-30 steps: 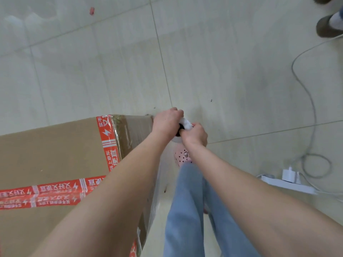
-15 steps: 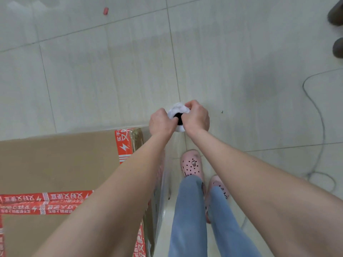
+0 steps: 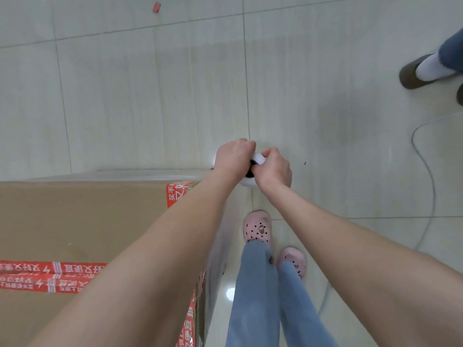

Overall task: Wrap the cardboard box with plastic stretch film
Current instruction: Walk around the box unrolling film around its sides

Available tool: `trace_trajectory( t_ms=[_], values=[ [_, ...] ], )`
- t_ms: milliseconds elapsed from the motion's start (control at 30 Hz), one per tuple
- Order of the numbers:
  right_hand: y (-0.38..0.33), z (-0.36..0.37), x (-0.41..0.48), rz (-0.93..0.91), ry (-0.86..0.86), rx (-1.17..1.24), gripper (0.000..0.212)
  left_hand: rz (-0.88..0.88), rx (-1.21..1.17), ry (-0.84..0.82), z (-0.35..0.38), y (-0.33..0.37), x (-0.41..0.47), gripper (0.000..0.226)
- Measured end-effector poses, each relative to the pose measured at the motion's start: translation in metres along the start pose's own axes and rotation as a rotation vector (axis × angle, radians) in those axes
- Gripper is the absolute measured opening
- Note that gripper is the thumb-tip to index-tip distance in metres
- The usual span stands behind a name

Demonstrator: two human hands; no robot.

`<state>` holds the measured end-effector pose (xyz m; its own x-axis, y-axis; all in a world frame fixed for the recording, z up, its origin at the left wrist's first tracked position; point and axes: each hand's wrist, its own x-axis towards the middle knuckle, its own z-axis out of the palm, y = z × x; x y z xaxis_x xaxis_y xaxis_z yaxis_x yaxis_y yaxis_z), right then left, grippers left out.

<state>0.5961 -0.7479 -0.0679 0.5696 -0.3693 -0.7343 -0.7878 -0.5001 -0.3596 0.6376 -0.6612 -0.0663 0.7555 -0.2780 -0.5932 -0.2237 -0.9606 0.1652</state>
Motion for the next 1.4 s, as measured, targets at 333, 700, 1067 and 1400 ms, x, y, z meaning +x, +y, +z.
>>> trace_trajectory(
  t_ms=[333, 700, 1067, 1400],
  values=[
    [-0.061, 0.009, 0.012, -0.138, -0.021, 0.004, 0.041, -0.398, -0.401, 0.1, -0.019, -0.053, 0.009, 0.013],
    [-0.1, 0.048, 0.017, 0.065, -0.263, 0.239, 0.049, -0.578, -0.511, 0.06, -0.028, -0.107, 0.011, 0.023],
    [-0.146, 0.046, 0.035, -0.142, -0.261, -0.155, 0.032, -0.315, -0.209, 0.086, -0.055, -0.13, 0.037, 0.02],
    [-0.206, 0.056, 0.042, -0.377, -0.251, -0.25, 0.034, -0.864, -0.686, 0.218, -0.059, -0.162, 0.037, 0.015]
  ],
)
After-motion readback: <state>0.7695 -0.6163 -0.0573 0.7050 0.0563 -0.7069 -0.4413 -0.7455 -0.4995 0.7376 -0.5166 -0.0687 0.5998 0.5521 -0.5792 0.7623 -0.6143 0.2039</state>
